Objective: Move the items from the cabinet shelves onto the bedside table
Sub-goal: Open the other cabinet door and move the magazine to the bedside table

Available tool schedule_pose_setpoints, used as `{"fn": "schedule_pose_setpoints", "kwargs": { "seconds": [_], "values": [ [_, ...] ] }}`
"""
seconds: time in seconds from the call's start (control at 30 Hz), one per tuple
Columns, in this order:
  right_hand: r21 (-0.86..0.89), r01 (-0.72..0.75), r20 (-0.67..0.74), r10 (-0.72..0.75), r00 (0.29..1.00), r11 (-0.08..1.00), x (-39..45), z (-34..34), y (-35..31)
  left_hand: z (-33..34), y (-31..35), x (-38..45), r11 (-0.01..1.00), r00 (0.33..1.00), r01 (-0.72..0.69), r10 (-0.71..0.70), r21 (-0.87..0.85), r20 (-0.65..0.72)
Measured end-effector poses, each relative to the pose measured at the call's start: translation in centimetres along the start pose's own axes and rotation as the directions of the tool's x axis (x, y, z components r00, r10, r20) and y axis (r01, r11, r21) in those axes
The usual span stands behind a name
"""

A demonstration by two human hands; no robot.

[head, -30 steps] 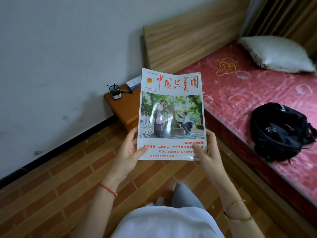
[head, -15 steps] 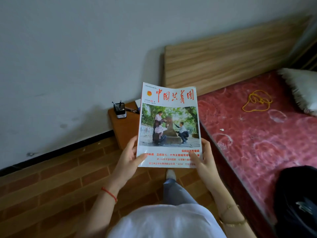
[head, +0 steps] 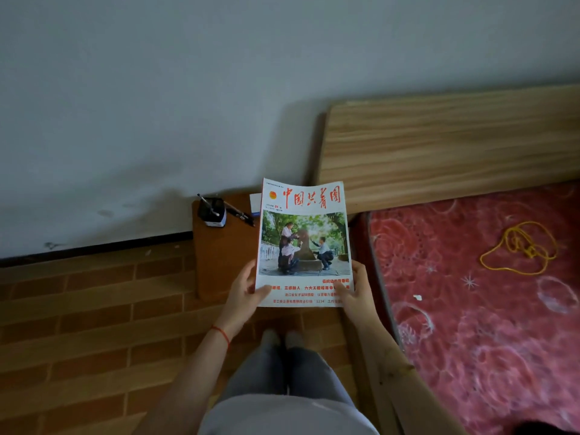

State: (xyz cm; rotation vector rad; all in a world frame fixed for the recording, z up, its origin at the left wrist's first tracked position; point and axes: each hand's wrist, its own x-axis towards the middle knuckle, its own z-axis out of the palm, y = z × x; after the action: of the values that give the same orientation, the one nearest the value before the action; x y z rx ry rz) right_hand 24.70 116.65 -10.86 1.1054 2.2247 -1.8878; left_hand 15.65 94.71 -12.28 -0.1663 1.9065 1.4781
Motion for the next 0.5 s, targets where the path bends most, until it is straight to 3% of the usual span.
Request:
{"fn": "schedule_pose_setpoints", "kwargs": {
  "seconds": [0.27, 0.5],
  "values": [
    [-0.091, -0.124, 0.063, 0.130, 0.990, 0.988, 10.0, 2.2, 5.1, 2.3, -4.9, 8.7, 0.988, 0.986, 0.138, -0.143, -0.067, -0.082],
    [-0.189, -0.137, 0.118, 0.161, 0.980, 0.972, 17.5, 5.0, 12.6, 3.9, -12.7, 16.4, 0.963, 0.957, 0.241, -0.256, -0.121, -0.134]
  ]
}}
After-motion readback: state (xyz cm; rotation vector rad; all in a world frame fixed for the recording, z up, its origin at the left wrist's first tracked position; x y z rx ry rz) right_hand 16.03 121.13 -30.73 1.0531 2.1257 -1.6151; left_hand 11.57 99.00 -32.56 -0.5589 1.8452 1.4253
